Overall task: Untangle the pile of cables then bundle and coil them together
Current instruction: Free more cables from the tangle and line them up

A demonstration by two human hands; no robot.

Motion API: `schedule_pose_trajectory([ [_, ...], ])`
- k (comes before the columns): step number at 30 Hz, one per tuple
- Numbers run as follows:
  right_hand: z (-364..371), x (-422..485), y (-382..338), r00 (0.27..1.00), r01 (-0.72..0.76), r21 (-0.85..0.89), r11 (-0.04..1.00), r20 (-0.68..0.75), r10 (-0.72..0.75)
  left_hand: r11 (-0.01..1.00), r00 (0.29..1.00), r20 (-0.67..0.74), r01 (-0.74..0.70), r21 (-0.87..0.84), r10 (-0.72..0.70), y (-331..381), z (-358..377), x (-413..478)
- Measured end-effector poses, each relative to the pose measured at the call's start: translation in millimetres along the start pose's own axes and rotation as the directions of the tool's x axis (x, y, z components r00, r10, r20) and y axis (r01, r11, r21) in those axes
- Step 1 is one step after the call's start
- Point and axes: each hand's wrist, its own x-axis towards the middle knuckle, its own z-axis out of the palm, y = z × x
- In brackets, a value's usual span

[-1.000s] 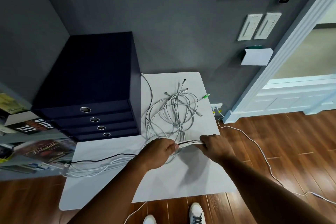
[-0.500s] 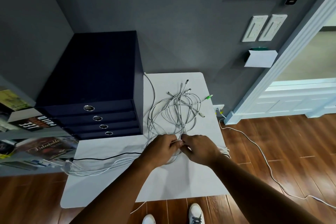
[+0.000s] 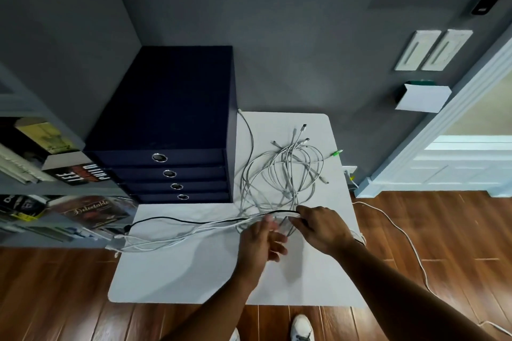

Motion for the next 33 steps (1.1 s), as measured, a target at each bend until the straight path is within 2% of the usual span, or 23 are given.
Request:
schedule_pose_trajectory([
  [1, 0, -2, 0, 1.000, 0.013, -0.003, 1.000, 0.000, -0.013, 0.985, 0.993, -0.072, 0.083, -0.148, -0.094, 2, -1, 3],
  [3, 0, -6, 1, 0.999, 0.044, -0.003, 0.999, 0.013, -0.044, 0.921, 0.956, -0.184, 0.148, -0.361, -0.226, 6, -7, 12],
  [6, 1, -12, 3, 0.997, 0.072, -0.017, 0.997, 0.041, -0.071, 0.859, 0.897, -0.305, 0.140, -0.492, -0.321, 14, -22, 25],
  [9, 7, -15, 6, 0.994, 0.081, -0.024, 0.996, 0.072, -0.079, 0.831, 0.865, -0.371, 0.089, -0.550, -0.338, 28, -23, 31],
  [12, 8, -14, 7, 0.993, 0.054, -0.040, 0.998, 0.107, -0.049, 0.710, 0.850, -0.392, -0.031, -0.704, -0.352, 39, -23, 36],
  [14, 6, -18, 15, 0.993, 0.023, -0.049, 0.999, 0.119, -0.017, 0.628, 0.813, -0.436, -0.115, -0.770, -0.386, 45, -36, 43],
  [16, 7, -26, 23, 0.991, 0.008, -0.059, 0.998, 0.131, -0.001, 0.583, 0.772, -0.482, -0.182, -0.791, -0.413, 48, -55, 50],
  [20, 10, -32, 24, 0.985, 0.004, -0.051, 0.999, 0.173, 0.005, 0.623, 0.721, -0.558, -0.226, -0.749, -0.410, 49, -72, 53],
  [23, 3, -41, 44, 0.982, -0.069, -0.069, 0.995, 0.174, 0.080, 0.616, 0.665, -0.609, -0.276, -0.738, -0.432, 48, -102, 57],
  [26, 1, -58, 69, 0.984, -0.098, -0.123, 0.987, 0.134, 0.115, 0.650, 0.692, -0.618, -0.279, -0.706, -0.373, 49, -132, 59],
  [28, 4, -58, 73, 0.979, -0.123, -0.126, 0.984, 0.146, 0.141, 0.693, 0.686, -0.640, -0.273, -0.667, -0.346, 49, -134, 60],
  [30, 8, -55, 73, 0.969, -0.153, -0.096, 0.984, 0.179, 0.168, 0.671, 0.708, -0.614, -0.268, -0.691, -0.349, 49, -129, 59],
  [33, 10, -49, 70, 0.961, -0.161, -0.087, 0.983, 0.214, 0.177, 0.691, 0.740, -0.588, -0.238, -0.683, -0.326, 52, -130, 60],
])
